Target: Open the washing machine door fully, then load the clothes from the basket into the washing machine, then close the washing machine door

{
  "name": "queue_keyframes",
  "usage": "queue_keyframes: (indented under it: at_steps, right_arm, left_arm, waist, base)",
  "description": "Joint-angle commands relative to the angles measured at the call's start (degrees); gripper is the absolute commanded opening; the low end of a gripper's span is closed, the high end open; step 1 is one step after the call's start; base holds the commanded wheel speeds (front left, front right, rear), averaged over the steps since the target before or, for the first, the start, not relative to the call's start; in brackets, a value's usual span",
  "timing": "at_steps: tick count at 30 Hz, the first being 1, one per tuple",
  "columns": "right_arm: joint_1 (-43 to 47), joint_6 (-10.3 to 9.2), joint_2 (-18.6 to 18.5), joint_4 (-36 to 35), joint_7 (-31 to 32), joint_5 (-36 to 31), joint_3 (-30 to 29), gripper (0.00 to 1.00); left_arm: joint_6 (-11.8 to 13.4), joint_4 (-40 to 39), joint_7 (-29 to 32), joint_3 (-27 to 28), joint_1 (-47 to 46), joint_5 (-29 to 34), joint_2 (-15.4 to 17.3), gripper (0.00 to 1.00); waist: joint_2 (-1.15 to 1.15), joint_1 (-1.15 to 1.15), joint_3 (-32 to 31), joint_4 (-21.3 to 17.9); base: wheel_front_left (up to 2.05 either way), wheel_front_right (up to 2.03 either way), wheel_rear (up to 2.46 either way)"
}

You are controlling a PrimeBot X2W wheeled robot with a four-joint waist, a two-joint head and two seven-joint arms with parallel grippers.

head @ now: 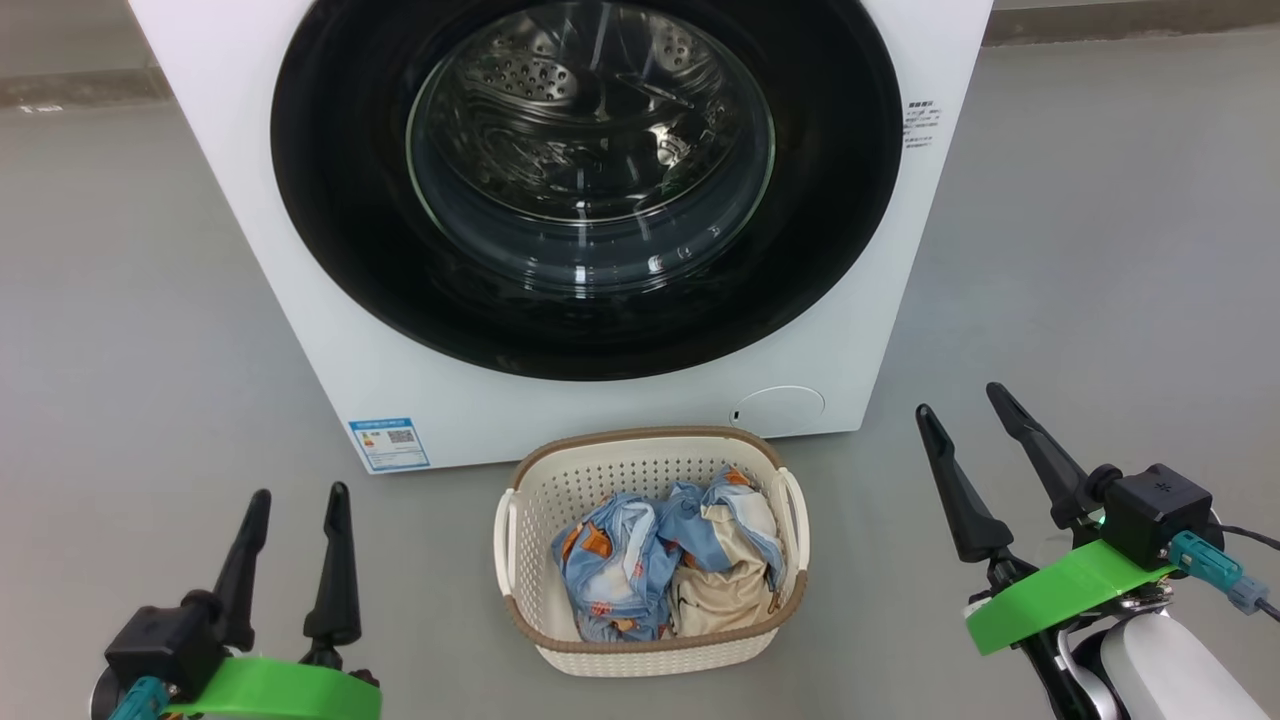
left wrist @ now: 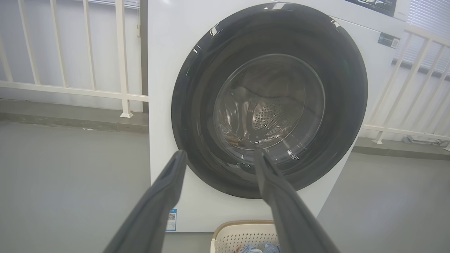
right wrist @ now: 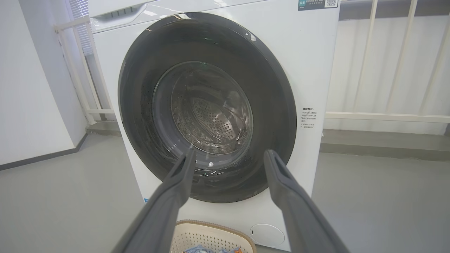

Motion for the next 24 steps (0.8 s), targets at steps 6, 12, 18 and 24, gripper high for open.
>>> queue_keyframes:
  at_steps: [6, 12, 18, 24]
  right_arm:
    - [-1.63, 0.33, -0.50, -1.66, -0.75, -0.71, 0.66, 1.00]
    - [-1.58, 0.33, -0.39, -1.75, -0.75, -0.78, 0.58, 1.00]
    - [-1.74, 0.33, -0.37, -1.73, -0.75, -0.86, 0.10, 1.00]
    - [-1.83, 0.33, -0.22, -1.62, -0.75, -1.00, -0.16, 1.00]
  left_arm:
    - [-0.22, -0.75, -0.53, 1.81, -2.67, 0.54, 0.70, 1.00]
    - [-0.26, -0.65, -0.53, 1.95, -2.83, 0.60, 0.62, 1.00]
    - [-0.29, -0.66, -0.53, 2.18, -3.07, 0.62, 0.63, 1.00]
    - [-0.31, -0.50, -0.53, 2.34, -3.23, 0.57, 0.64, 1.00]
  waist:
    - [0.00, 0.00, 0.04, -0.03]
    - [0.00, 0.00, 0.01, -0.03]
    - [0.00, 0.00, 0.22, -0.01]
    - [0.00, 0.00, 0.30, 0.01]
  base:
    - [0.00, 0.00, 0.00]
    - [0.00, 0.00, 0.00]
    - [0.00, 0.00, 0.00]
    - [0.00, 0.00, 0.00]
